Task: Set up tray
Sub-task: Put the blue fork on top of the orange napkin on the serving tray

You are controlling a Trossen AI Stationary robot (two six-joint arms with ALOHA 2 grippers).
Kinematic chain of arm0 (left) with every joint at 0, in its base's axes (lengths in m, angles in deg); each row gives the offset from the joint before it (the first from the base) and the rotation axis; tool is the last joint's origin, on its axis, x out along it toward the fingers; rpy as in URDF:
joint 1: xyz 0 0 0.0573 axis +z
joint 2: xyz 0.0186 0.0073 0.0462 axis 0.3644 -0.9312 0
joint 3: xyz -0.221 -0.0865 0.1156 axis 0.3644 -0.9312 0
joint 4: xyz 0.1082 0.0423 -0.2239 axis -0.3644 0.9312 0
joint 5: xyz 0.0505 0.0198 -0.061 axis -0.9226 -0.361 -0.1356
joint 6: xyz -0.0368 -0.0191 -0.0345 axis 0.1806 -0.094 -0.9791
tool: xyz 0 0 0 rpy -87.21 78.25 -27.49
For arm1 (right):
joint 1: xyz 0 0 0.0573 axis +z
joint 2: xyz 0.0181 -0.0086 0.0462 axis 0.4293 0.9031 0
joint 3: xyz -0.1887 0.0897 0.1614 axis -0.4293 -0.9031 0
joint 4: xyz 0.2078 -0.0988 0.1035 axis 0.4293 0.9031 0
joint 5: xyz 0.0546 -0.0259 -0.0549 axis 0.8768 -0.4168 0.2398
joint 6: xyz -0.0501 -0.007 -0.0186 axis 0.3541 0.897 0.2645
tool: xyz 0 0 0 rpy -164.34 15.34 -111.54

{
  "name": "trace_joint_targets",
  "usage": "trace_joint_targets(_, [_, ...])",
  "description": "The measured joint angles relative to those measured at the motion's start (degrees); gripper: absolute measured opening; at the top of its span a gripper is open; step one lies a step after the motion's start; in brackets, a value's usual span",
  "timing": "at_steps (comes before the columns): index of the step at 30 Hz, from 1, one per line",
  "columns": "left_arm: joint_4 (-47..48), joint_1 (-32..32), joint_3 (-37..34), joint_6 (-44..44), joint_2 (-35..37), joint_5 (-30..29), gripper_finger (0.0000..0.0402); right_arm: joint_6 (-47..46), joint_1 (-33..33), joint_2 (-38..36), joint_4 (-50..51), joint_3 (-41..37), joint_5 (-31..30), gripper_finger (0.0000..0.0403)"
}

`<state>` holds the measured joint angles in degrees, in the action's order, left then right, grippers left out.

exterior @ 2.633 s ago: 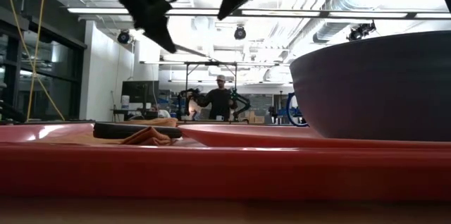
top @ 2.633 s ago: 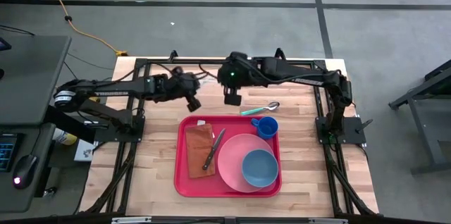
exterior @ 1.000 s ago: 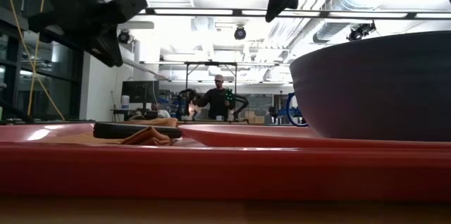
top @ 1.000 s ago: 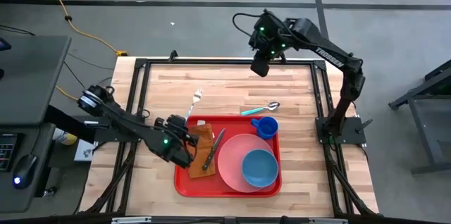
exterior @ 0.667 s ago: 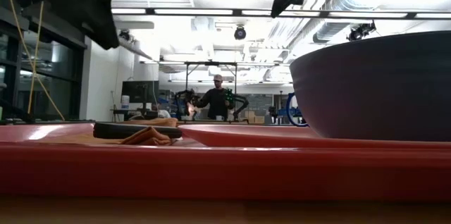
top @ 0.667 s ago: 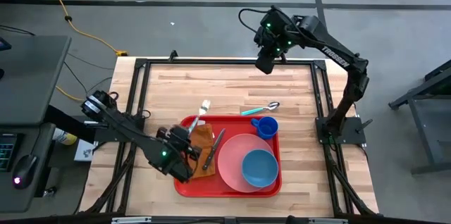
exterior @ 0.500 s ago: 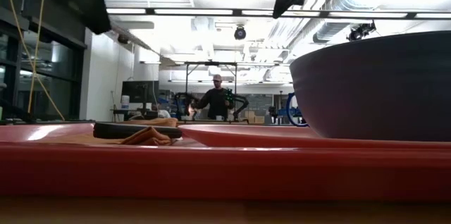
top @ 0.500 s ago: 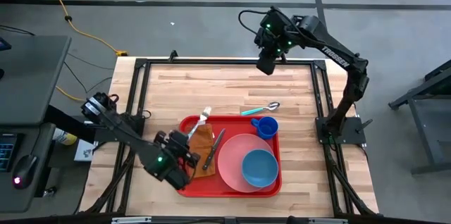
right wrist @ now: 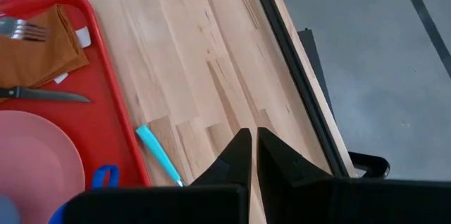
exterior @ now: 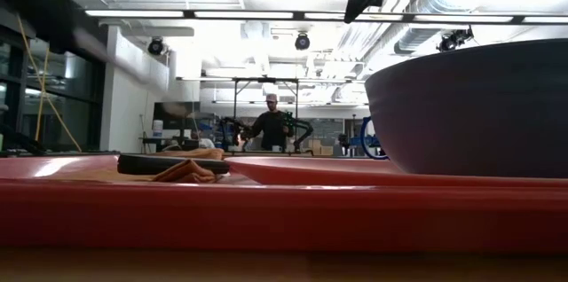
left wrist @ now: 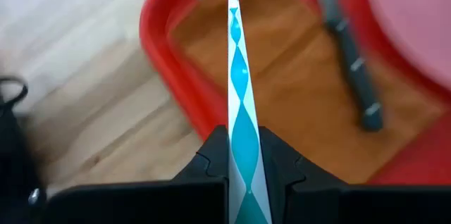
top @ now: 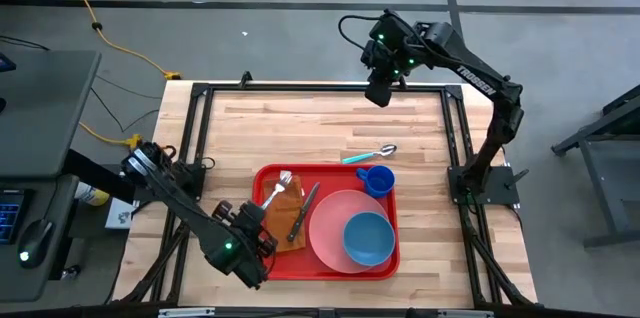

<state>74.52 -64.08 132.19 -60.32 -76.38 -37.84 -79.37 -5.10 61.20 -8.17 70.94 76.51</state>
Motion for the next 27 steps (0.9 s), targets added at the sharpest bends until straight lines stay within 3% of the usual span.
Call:
trace_joint_targets(9, [-2.11,1.31,-0.02,-0.01,-4.86,2.67,0.0062,0.11,0.07,0.0,0.08,0.0,1.16,0.0])
trace_joint_targets(27, [-15.42,2.33,0.0,-0.35,-11.98,3.78,0.0062,0.11,0.1,0.0,0.21,0.0,2.58,0.0])
